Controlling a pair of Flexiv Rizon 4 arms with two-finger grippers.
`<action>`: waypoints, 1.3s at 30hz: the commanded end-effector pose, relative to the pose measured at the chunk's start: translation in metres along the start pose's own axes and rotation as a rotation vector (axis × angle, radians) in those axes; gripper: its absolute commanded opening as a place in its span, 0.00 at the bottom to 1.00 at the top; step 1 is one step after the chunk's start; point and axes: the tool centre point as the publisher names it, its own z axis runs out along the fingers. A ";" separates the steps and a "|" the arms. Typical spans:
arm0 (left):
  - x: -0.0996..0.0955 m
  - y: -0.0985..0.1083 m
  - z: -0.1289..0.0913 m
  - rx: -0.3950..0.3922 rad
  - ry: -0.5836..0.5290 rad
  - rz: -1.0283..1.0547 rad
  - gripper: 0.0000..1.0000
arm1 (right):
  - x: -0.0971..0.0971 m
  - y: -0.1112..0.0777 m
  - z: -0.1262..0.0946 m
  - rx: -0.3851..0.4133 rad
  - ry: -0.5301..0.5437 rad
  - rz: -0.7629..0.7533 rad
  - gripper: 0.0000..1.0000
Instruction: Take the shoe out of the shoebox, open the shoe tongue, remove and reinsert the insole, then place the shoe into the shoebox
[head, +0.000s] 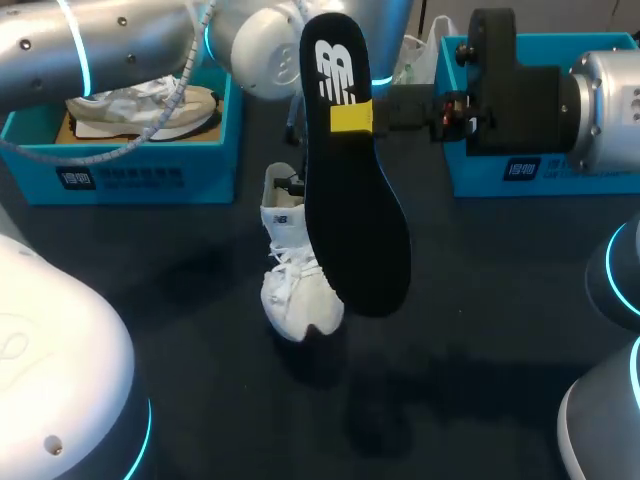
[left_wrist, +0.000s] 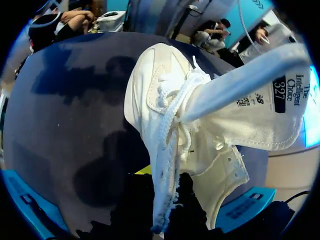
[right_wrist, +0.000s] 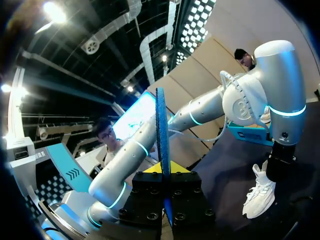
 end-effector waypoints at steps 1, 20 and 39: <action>0.009 -0.006 -0.001 -0.136 -0.048 0.283 0.00 | 0.000 0.000 0.004 0.000 -0.004 0.002 0.00; -0.019 0.008 -0.001 -0.025 -0.067 0.131 0.00 | 0.000 0.000 0.004 0.000 -0.004 0.002 0.00; -0.077 0.025 0.007 -0.038 -0.007 0.067 0.00 | 0.000 0.000 0.004 0.000 -0.004 0.002 0.00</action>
